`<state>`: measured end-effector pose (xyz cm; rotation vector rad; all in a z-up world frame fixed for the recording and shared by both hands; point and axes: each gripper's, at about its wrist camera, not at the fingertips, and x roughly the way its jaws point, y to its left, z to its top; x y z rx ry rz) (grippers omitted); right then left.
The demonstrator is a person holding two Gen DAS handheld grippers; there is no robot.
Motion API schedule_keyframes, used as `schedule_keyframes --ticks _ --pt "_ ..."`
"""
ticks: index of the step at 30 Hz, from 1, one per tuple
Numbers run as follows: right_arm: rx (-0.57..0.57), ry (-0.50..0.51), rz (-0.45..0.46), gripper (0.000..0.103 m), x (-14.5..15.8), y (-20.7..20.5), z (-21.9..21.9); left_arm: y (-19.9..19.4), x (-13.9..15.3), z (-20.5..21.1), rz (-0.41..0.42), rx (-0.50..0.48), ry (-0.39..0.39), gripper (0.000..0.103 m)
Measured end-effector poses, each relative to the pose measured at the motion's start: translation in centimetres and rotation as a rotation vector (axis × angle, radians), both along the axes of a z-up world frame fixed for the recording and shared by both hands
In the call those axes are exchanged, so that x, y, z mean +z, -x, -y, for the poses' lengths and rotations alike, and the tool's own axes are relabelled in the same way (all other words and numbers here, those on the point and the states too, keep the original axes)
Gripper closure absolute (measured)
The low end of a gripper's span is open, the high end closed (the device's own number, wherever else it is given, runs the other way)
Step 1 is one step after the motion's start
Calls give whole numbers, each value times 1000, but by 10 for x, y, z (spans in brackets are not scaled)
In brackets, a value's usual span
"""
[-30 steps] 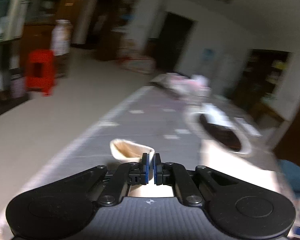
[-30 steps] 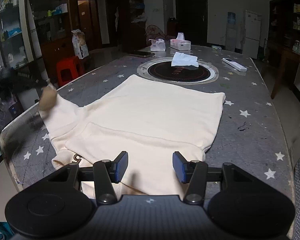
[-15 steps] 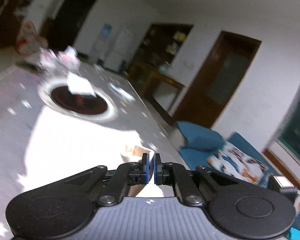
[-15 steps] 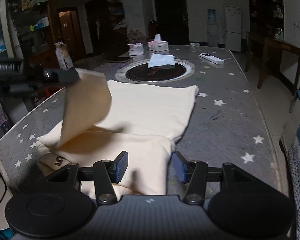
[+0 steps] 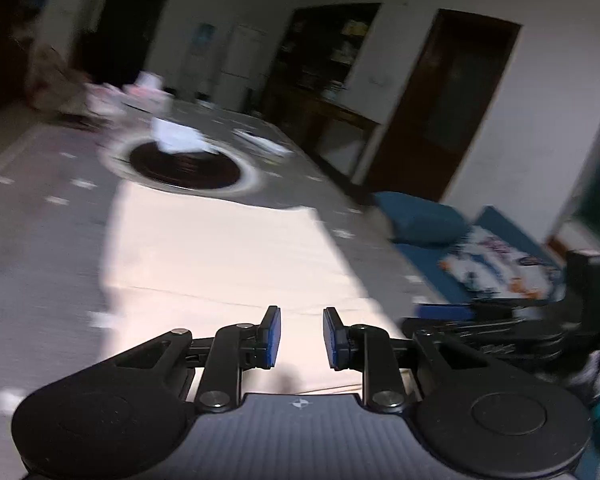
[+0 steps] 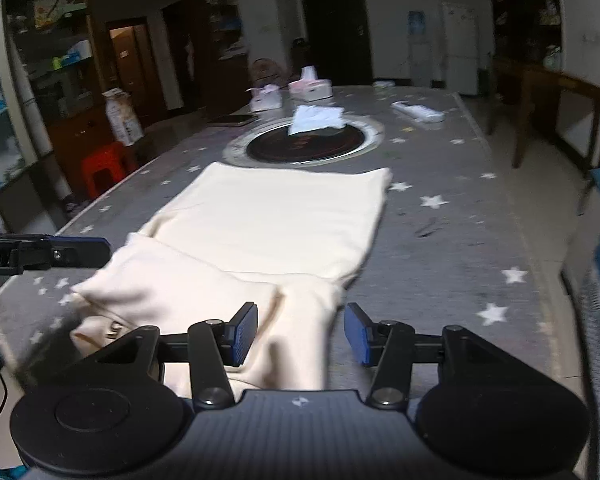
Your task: Fold clothes
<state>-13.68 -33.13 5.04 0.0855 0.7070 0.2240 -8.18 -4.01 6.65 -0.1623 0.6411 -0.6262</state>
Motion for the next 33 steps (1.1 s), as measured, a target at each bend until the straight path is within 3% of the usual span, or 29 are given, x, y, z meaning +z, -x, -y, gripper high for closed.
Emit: schedule_keyframes --ticks 5,9,12,13,17,24,26,28,29,33 --pt "67 -11 -46 61 -12 -16 -16 2 -8 -49 13 128 -115 69" --pt "83 -5 -81 64 -23 -26 -25 5 -24 -66 -13 137 -178 63" --pt "83 15 -90 74 -23 -28 -29 2 -35 -68 -33 123 -192 63" --pt "82 23 -91 85 -23 -28 -30 2 -38 -68 -37 119 -196 63" --pt "85 42 -88 95 -20 -28 -32 2 -41 -65 -30 107 -201 63" --pt "92 97 -18 100 1 -22 -37 2 -47 -60 -18 86 -210 63" --pt "88 117 8 100 8 -20 -38 2 -48 -58 -14 80 -213 69" --pt "76 131 20 100 11 -19 -37 2 -50 -57 -11 74 -216 80" --pt "70 133 19 100 10 -20 -36 2 -50 -56 -6 71 -218 91" --pt "49 135 -4 100 3 -23 -32 8 -46 -52 29 59 -234 96"
